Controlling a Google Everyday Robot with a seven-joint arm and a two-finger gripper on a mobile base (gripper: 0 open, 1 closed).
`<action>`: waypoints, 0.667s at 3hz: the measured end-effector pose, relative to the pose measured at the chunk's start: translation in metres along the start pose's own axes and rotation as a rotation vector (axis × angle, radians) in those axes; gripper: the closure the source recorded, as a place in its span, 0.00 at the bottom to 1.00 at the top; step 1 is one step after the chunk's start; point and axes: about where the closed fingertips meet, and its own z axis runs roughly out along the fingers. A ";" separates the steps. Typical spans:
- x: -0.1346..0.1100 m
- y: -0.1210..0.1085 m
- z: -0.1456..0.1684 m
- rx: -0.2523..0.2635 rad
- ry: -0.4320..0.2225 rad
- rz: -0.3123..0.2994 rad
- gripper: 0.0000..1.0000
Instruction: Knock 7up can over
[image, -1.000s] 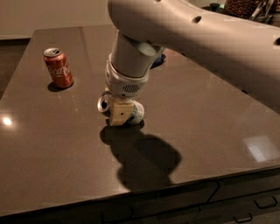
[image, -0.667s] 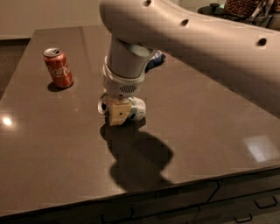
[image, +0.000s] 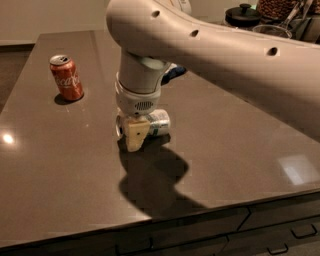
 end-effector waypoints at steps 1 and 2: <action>-0.001 0.000 0.000 0.000 0.000 -0.001 0.00; -0.001 0.000 0.000 0.000 0.000 -0.001 0.00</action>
Offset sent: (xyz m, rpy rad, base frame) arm -0.0004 0.0004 -0.0003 -0.0005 0.0000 0.0010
